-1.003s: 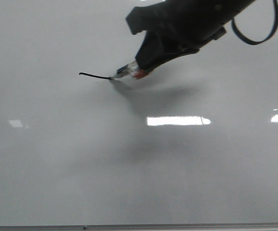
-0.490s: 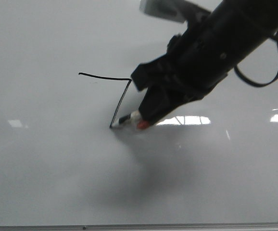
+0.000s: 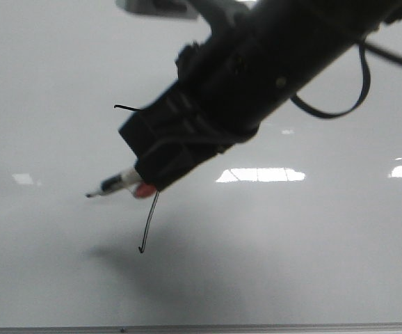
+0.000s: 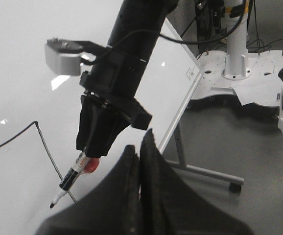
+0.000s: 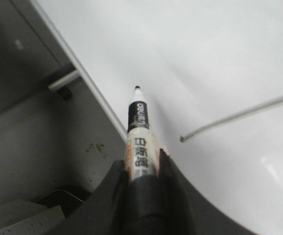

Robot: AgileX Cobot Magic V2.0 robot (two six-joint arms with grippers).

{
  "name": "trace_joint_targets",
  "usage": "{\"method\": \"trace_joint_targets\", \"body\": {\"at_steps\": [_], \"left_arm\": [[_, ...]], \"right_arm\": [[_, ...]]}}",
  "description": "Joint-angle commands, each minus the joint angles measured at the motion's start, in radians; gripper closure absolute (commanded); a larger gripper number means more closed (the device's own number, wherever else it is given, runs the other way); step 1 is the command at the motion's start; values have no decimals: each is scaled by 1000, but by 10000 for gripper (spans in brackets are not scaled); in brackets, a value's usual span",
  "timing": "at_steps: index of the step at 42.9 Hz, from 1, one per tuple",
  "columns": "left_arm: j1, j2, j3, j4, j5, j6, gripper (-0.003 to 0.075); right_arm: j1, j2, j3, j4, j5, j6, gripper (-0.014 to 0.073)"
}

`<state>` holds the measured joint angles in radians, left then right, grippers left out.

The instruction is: Write number 7 on whiteboard

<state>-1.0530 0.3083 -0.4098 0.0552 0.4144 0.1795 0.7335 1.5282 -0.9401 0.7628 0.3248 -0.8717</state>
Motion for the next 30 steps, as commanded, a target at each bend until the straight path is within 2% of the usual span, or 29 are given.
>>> {"method": "trace_joint_targets", "body": {"at_steps": [1,7,10,12,17,19,21,30], "left_arm": [[-6,6,-26,-11,-114,-8,741],[-4,62,-27,11,-23,-8,733],[-4,119,-29,37,-2,-8,679],[-4,158,-31,49,-2,-8,608],[-4,264,-62,51,0,-8,334],[-4,307,-79,55,2,-8,251],[-4,350,-100,71,2,-8,209],[-4,520,-179,114,17,-8,209]], "right_arm": [[21,-112,-37,-13,74,-94,654],[24,-180,-76,-45,263,-131,654],[24,-198,-99,-50,323,-131,654],[24,-205,-115,-52,359,-131,654],[24,-215,-143,-53,424,-131,654],[25,-216,-151,-54,442,-131,654],[29,-216,-153,-54,450,-131,654],[95,-216,-153,-105,444,-131,654]]}}
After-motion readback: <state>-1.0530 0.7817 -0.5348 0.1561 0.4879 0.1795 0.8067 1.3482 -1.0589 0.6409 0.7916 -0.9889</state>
